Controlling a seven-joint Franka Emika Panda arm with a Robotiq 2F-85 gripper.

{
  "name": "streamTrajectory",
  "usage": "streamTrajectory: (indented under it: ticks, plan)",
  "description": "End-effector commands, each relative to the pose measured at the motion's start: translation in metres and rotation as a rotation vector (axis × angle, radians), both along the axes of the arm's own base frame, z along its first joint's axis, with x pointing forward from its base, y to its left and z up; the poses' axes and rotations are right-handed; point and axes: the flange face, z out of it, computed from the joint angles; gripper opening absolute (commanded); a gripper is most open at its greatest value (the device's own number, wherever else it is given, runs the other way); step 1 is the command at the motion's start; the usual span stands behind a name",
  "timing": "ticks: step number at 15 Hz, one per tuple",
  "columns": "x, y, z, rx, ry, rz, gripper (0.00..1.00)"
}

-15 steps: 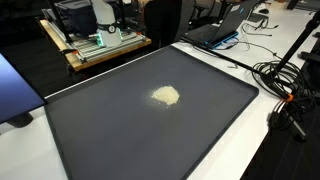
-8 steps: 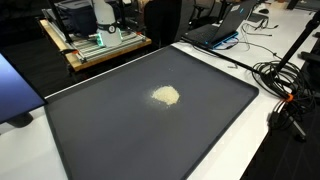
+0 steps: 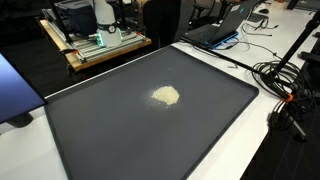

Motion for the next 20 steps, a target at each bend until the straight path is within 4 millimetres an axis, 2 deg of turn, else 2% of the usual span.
streamTrajectory:
  ticks: [1, 9, 16, 17, 18, 20]
  plan:
    - [0.0004, 0.0002, 0.0006, 0.000, 0.001, 0.003, 1.00]
    - [0.0004, 0.0002, 0.0006, 0.000, 0.001, 0.005, 1.00]
    - [0.0023, -0.0011, 0.0017, 0.027, -0.024, 0.078, 1.00]
    - [0.0023, -0.0010, 0.0017, 0.031, -0.028, 0.087, 0.77]
    - [0.0023, -0.0011, 0.0019, 0.032, -0.033, 0.097, 0.74]
    - [0.0026, -0.0015, 0.0016, 0.030, -0.036, 0.113, 0.59]
